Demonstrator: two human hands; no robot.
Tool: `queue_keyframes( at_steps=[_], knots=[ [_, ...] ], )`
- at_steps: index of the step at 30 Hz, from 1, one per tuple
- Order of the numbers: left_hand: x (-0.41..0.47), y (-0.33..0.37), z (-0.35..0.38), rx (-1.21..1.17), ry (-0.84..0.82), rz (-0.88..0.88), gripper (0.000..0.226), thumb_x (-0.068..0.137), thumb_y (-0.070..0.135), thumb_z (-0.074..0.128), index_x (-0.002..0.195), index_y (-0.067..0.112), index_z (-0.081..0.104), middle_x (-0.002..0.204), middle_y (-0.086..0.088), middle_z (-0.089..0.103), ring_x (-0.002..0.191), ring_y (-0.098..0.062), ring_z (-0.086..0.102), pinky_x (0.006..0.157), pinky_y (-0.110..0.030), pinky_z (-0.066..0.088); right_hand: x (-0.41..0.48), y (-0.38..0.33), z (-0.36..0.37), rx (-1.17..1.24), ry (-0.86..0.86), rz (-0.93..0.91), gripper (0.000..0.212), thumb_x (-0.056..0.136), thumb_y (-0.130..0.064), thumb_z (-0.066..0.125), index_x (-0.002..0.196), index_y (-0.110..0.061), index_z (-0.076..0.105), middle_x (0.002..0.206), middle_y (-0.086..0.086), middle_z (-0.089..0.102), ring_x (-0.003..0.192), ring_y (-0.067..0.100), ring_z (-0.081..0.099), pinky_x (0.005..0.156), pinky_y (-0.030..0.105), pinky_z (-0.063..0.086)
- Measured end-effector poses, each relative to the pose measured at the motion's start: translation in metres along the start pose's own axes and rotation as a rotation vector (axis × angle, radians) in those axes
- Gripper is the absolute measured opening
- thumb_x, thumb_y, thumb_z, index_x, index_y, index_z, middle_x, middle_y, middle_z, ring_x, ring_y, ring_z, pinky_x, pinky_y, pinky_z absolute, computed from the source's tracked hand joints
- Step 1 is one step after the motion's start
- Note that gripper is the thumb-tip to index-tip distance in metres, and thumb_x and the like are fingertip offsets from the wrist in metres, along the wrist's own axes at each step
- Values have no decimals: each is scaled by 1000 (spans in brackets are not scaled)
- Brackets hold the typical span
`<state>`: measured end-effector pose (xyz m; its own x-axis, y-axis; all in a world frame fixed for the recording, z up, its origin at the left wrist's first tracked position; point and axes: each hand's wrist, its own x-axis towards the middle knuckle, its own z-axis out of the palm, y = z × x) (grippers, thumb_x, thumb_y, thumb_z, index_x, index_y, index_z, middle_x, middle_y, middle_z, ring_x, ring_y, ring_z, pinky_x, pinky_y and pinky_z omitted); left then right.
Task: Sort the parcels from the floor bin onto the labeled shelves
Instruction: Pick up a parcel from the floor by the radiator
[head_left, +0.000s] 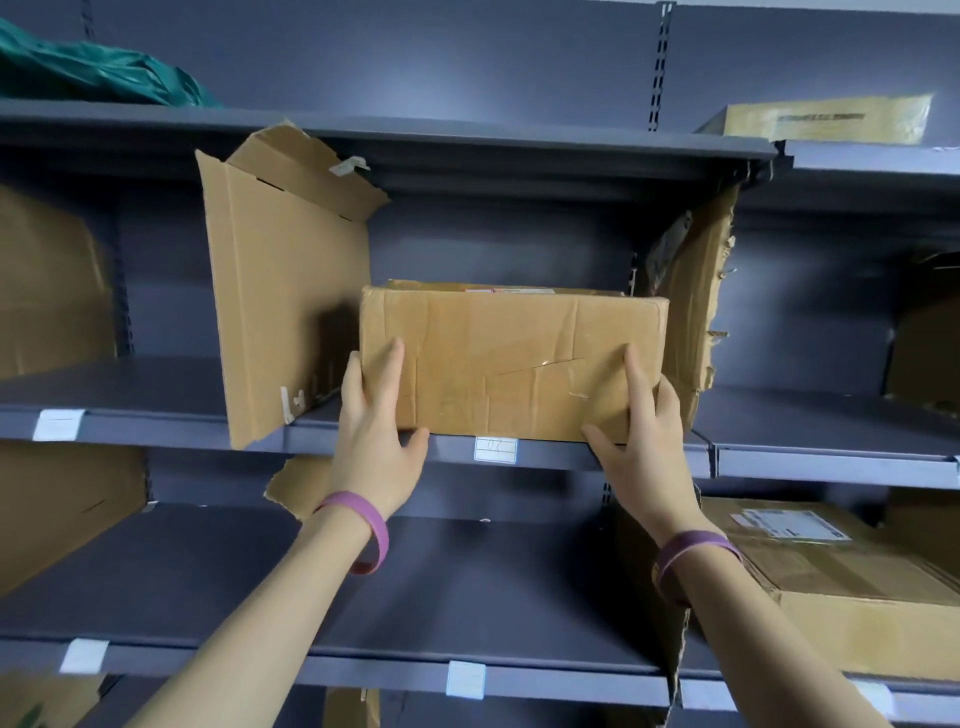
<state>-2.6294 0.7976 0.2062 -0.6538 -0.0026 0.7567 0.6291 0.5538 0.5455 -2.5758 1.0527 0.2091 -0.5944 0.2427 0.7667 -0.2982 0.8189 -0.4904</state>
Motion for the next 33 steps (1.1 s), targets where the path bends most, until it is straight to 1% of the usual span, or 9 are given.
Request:
queue_keyframes(
  at_steps=[1,5,8,11,15,18,25,30,33],
  knots=[
    [-8,-4,1,28,-8,11,96,86,14,64,138,63,1,155,16,-10,145,-19,11,99,-25,30,-7,4,1,-48,-16,-11,89,87,-12,69,154,-33,13,149,17,27,134,33,31,107,23,29],
    [-34,-17,3,238,-31,93,88,85,20,63,144,54,6,155,18,-14,146,-20,3,103,-32,27,-37,14,6,-281,5,-64,75,90,-25,66,151,-34,24,160,14,12,146,37,13,111,48,30],
    [-40,-23,3,374,-41,182,79,86,26,61,147,43,14,158,10,0,145,-23,6,109,-38,25,-47,18,6,-392,6,-198,67,88,-27,67,147,-25,36,158,6,22,146,34,20,111,49,33],
    [-36,-24,5,499,-86,210,74,87,34,57,148,37,13,158,8,7,144,-23,10,112,-45,27,-46,20,8,-501,-60,-246,64,90,-35,63,147,-25,34,156,1,28,145,31,24,112,50,34],
    [-30,-21,12,531,-159,155,71,89,38,54,149,35,15,159,9,0,146,-24,6,113,-47,25,-38,19,10,-562,-151,-190,64,93,-43,57,149,-24,33,160,1,23,148,30,18,114,50,28],
    [-27,-23,17,541,-221,105,73,91,38,50,150,36,6,157,13,-17,147,-20,-7,115,-46,14,-36,18,14,-619,-209,-179,65,94,-45,53,151,-24,29,161,1,20,148,29,16,115,51,23],
    [-29,-32,22,569,-275,67,79,92,40,46,148,38,-10,153,12,-26,145,-18,-16,117,-45,1,-40,16,17,-636,-233,-153,75,87,-33,64,151,-23,28,158,0,29,145,31,27,114,56,24],
    [-37,-21,20,526,-254,45,78,93,39,46,149,34,-7,157,5,-18,146,-22,-15,117,-45,5,-49,17,16,-557,-258,-140,78,93,-31,54,154,-30,6,162,-12,0,151,24,-1,120,47,4],
    [-46,-4,28,339,-214,59,76,89,31,56,150,33,10,160,4,-1,147,-24,-3,117,-47,11,-65,13,13,-432,-244,-96,80,93,-29,50,152,-39,-3,157,-22,-15,150,15,-14,119,37,-5]
  ],
)
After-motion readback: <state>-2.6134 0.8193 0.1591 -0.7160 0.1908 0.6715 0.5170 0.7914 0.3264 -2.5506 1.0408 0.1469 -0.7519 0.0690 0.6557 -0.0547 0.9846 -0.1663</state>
